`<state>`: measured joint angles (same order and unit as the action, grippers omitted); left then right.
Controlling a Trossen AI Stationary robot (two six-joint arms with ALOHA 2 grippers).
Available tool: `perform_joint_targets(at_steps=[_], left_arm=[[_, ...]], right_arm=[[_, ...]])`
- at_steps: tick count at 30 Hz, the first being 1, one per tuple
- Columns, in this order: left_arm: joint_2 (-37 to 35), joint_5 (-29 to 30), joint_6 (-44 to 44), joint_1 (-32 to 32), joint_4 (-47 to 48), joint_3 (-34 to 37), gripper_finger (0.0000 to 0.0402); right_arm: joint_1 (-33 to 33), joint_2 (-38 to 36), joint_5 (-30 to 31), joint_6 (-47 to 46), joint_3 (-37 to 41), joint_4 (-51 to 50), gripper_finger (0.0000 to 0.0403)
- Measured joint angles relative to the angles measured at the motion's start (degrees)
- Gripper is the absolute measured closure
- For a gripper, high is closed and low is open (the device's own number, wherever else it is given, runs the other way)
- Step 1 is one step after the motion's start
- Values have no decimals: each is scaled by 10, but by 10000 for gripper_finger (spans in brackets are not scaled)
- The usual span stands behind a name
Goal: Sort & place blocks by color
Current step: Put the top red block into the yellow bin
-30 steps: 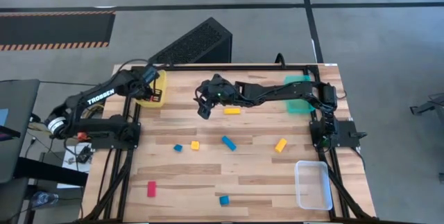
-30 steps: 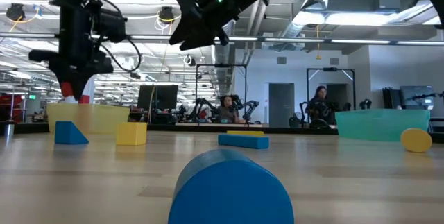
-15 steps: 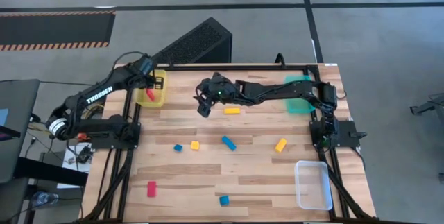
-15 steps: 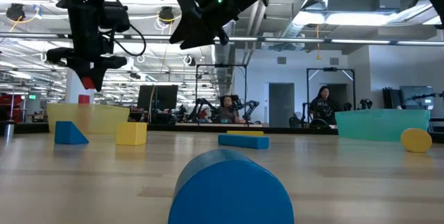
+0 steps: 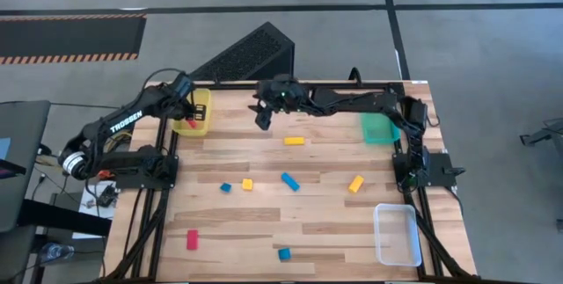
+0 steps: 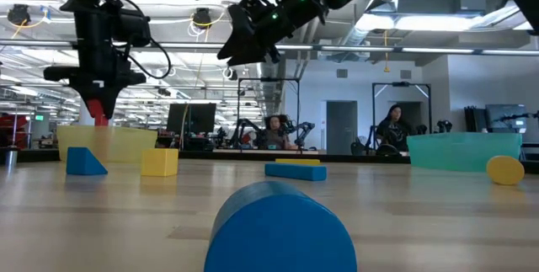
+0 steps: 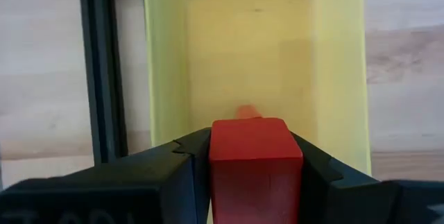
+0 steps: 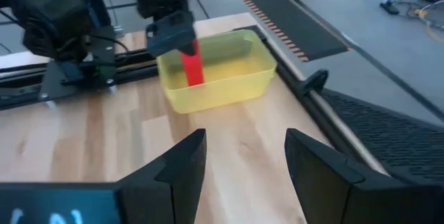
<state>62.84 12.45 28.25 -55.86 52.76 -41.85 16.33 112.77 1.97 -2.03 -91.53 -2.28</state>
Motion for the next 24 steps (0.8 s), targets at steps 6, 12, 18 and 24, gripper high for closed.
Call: perform_joint_targets(at_steps=[6, 12, 18, 24], left_arm=[[1, -5, 20, 0, -38, 8, 290], [2, -63, 37, 0, -120, 7, 290], [2, -33, 45, 0, -122, -7, 290], [24, -4, 54, 0, -117, -8, 290]], right_arm=[[24, 0, -8, 7, 0, 12, 187], [38, 0, -36, 27, 0, 15, 187], [40, 0, -40, 58, 0, 17, 187], [40, 0, -50, 67, 0, 13, 187]])
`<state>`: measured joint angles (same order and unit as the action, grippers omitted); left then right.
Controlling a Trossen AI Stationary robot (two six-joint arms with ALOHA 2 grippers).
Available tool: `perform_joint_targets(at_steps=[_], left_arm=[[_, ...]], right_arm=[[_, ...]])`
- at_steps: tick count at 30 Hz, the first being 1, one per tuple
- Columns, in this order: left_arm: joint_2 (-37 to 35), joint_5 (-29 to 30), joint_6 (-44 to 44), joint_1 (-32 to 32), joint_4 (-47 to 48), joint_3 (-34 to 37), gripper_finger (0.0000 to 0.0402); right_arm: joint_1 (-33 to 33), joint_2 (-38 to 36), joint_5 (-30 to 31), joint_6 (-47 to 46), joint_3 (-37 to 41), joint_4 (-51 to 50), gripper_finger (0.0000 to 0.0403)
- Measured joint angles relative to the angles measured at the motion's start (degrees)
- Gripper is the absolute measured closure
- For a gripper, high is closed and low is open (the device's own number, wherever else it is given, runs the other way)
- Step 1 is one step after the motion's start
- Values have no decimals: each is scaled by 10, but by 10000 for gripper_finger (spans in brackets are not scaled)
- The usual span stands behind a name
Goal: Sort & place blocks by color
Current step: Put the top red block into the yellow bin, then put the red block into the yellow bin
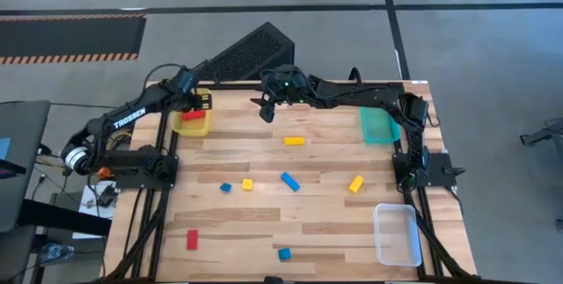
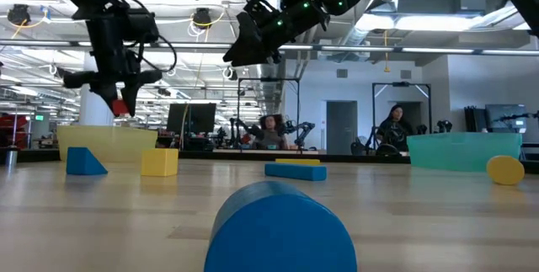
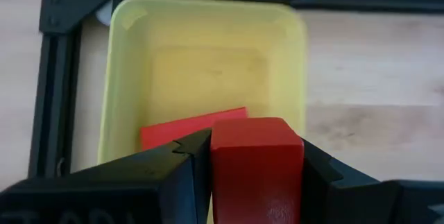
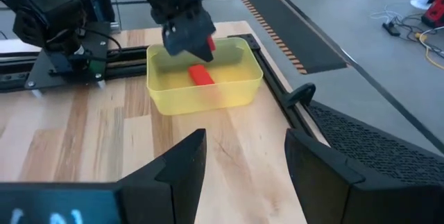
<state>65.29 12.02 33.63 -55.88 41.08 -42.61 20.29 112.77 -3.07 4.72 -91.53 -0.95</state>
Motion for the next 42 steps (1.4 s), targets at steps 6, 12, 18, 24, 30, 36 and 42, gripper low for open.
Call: perform_joint_targets(at_steps=[6, 12, 18, 24, 30, 36, 42], left_arm=[[39, 37, 15, 0, 8, 0, 286], [45, 42, 25, -1, 6, 0, 232], [32, 22, -28, -1, 31, 0, 169], [-4, 9, -51, 1, 31, 0, 164], [-96, -43, -91, 44, 30, 2, 191], [-201, -55, -72, 144, 30, 2, 218], [-269, -58, -42, 271, 38, 2, 232]], right_arm=[[0, 11, -3, -10, 1, -5, 187], [-3, 19, -22, -53, 1, -19, 187], [-30, 18, -35, -69, 0, -53, 187], [-75, 13, -32, -144, 0, -62, 187], [-134, 13, 7, -235, 0, -43, 187], [-199, 13, 100, -305, 0, -29, 187], [-263, 13, 221, -334, 0, -28, 187]])
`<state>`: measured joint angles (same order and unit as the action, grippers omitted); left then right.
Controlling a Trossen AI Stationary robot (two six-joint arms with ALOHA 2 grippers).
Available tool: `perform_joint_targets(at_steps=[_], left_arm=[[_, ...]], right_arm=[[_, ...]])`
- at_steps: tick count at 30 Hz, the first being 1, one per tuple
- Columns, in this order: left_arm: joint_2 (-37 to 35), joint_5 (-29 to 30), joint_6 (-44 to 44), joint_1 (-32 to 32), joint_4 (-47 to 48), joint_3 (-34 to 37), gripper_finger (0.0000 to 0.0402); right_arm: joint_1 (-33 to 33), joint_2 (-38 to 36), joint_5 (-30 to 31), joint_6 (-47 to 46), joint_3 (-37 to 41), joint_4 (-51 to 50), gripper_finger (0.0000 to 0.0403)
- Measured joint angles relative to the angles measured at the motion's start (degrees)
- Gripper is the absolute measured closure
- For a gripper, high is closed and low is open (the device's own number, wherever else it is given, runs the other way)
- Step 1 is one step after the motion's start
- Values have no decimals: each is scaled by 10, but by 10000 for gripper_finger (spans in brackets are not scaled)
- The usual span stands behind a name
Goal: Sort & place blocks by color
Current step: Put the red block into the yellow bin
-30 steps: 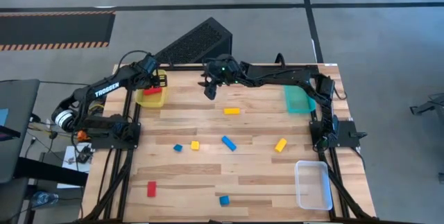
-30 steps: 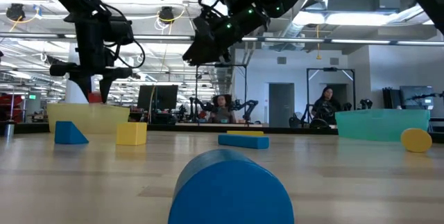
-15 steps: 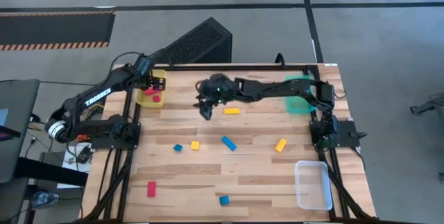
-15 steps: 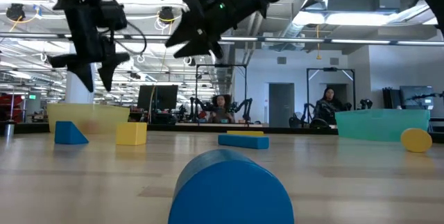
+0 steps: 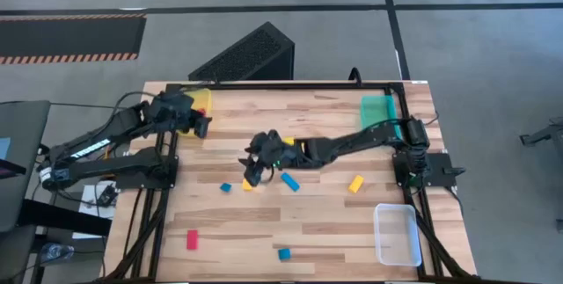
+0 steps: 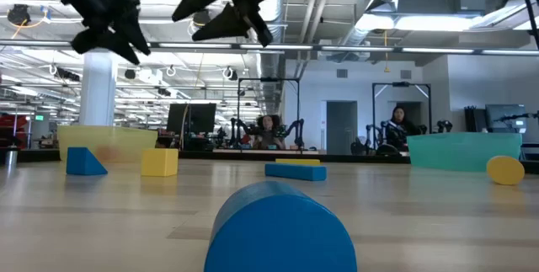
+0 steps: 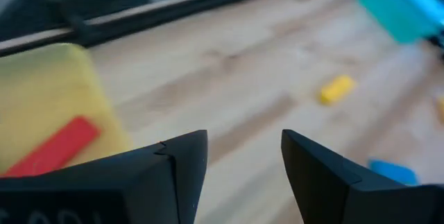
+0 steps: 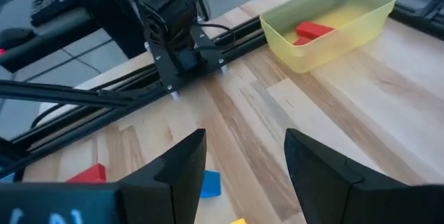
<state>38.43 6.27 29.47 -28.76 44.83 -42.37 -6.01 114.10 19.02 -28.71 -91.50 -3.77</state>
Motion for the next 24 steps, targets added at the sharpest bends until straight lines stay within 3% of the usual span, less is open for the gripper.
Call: perform_joint_targets(at_steps=[8, 13, 16, 24], left_arm=[[-33, 10, 59, 196, 23, 0, 235], [-16, 20, 107, 305, 28, 0, 235], [6, 39, 152, 373, 47, 0, 235], [68, 64, 428, 565, 118, 1, 235]], right_arm=[[-63, 5, 22, -108, -1, 50, 187], [-97, 13, 25, -174, -1, 55, 187], [-121, 16, 63, -174, 0, 43, 187], [-176, 15, 153, -194, 0, 37, 203]])
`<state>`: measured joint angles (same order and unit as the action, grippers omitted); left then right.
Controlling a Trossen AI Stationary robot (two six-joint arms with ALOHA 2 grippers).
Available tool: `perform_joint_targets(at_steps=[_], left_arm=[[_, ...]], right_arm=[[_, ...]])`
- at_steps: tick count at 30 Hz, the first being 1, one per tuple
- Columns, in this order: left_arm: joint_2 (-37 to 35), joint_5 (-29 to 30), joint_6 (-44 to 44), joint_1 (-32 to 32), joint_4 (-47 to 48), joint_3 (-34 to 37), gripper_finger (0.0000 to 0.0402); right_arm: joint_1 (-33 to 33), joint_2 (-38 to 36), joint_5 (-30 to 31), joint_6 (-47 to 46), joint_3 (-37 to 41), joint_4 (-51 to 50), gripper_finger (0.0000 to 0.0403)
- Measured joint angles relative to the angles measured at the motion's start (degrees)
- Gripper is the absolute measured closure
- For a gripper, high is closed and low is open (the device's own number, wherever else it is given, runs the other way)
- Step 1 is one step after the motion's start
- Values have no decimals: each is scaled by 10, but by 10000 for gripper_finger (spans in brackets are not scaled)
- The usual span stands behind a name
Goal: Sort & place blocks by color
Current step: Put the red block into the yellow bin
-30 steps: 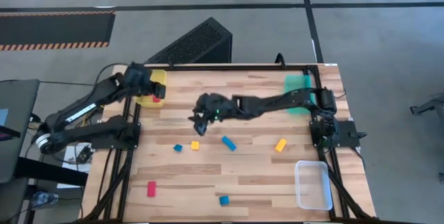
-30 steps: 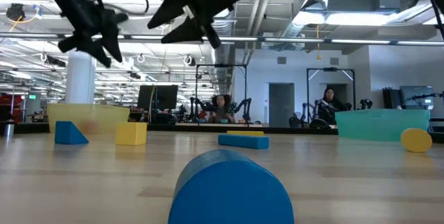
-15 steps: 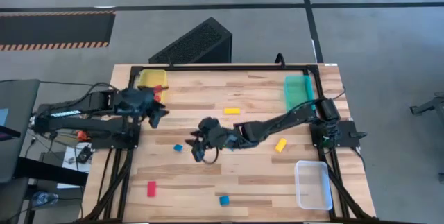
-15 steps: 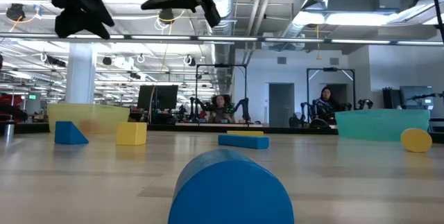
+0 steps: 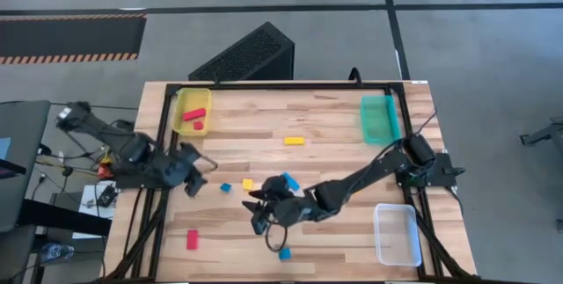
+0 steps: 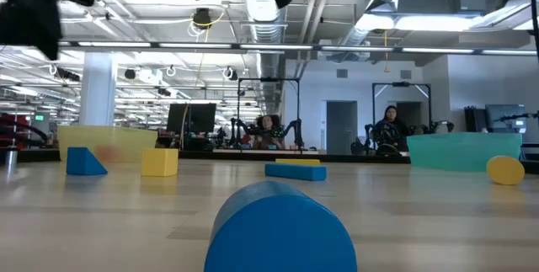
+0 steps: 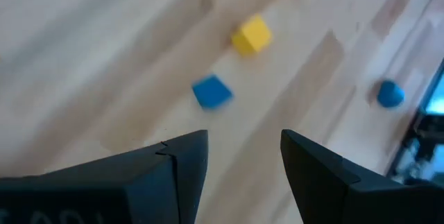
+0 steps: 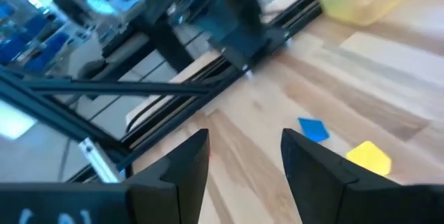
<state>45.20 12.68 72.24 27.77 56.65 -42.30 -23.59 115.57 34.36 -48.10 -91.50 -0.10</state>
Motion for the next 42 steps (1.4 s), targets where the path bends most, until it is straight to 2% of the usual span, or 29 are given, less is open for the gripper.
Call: perform_joint_targets(at_steps=[3, 6, 10, 13, 17, 23, 30, 34, 38, 42], left_arm=[[32, 29, 119, 82, -8, 0, 235], [83, 47, 242, 159, -30, 0, 235], [169, 36, 358, 241, -59, 0, 234], [224, -5, 405, 271, -66, 0, 227], [268, -45, 428, 296, -91, 0, 197], [312, -34, 473, 335, -173, 0, 147], [373, -49, 481, 345, -207, 0, 127], [370, -49, 475, 346, -225, 0, 126], [350, -40, 433, 346, -215, 0, 126], [345, -43, 399, 346, -212, 0, 126]], right_arm=[[-14, 0, 59, -35, 0, -25, 213], [-19, 0, 76, -98, 0, -67, 221], [-18, 0, 77, -143, 0, -124, 224], [-18, 0, 78, -162, 0, -144, 224], [-16, 0, 76, -166, 0, -146, 224], [-13, 0, 63, -201, 0, -144, 224], [-17, 0, 51, -213, 0, -143, 224], [-22, 11, 1, -245, -1, -113, 224], [-27, 81, -78, -173, -1, -20, 224], [-12, 146, -132, -124, -55, 42, 224]])
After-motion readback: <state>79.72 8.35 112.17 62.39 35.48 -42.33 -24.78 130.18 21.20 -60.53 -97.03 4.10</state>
